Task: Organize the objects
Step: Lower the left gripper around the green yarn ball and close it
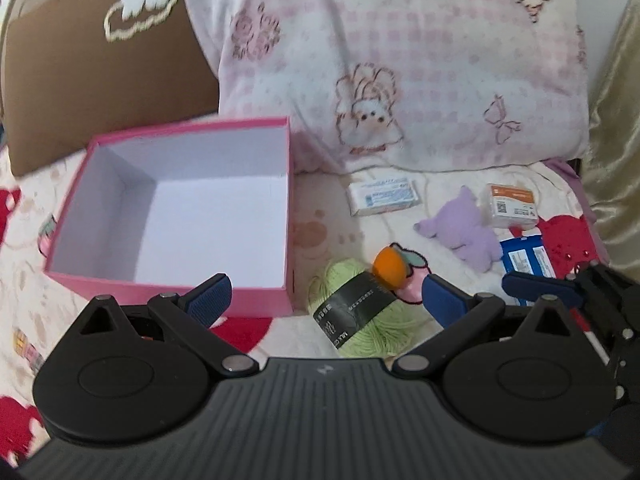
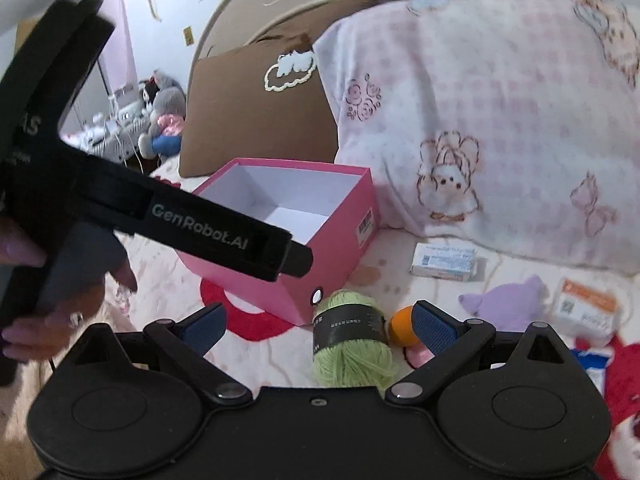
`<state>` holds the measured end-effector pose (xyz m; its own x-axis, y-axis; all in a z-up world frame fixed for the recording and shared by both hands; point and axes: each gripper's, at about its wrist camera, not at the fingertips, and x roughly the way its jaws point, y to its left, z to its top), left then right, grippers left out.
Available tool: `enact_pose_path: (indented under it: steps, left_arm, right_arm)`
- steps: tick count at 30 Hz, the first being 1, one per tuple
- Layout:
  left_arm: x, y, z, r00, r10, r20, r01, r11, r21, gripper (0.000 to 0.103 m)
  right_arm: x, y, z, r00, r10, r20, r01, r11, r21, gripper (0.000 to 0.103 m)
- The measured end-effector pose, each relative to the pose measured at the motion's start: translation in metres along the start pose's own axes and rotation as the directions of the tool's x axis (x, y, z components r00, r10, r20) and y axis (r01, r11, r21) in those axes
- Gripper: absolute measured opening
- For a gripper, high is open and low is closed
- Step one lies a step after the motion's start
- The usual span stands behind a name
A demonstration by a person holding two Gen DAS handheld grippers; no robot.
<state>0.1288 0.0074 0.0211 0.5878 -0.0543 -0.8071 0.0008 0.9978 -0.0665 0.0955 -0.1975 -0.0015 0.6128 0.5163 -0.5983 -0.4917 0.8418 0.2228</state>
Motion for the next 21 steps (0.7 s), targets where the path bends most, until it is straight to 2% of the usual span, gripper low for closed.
enact_pose_path:
  steps: [4, 6, 7, 11, 16, 21]
  left_arm:
    - [0.015, 0.012, -0.009, 0.998, -0.056, 0.006, 0.056, 0.997, -0.055, 0.103]
    - [0.020, 0.021, -0.016, 0.994, -0.099, 0.052, 0.104, 0.988, -0.114, 0.103]
    - [0.023, 0.024, -0.020, 0.994, -0.087, 0.065, 0.095, 0.985, -0.142, 0.103]
    - [0.030, 0.015, -0.027, 0.996, -0.045, 0.078, 0.048, 0.998, -0.044, 0.103]
    - [0.037, 0.020, -0.032, 0.991, -0.112, 0.069, 0.117, 0.990, -0.073, 0.103]
    - [0.049, 0.025, -0.037, 0.992, -0.118, 0.048, 0.122, 0.990, -0.077, 0.099]
  right_arm:
    - [0.014, 0.001, -0.016, 0.999, 0.006, 0.050, -0.006, 1.000, 0.004, 0.100]
    - [0.021, 0.006, -0.023, 0.999, -0.012, 0.051, 0.011, 1.000, 0.005, 0.100]
    - [0.025, 0.009, -0.026, 0.999, -0.011, 0.040, 0.011, 1.000, -0.003, 0.100]
    - [0.036, 0.023, -0.032, 1.000, -0.021, 0.000, 0.021, 0.996, -0.092, 0.100]
    - [0.043, 0.025, -0.039, 0.999, 0.016, -0.028, -0.018, 0.997, -0.077, 0.100]
    - [0.050, 0.022, -0.041, 1.000, -0.007, -0.025, 0.005, 0.996, -0.088, 0.100]
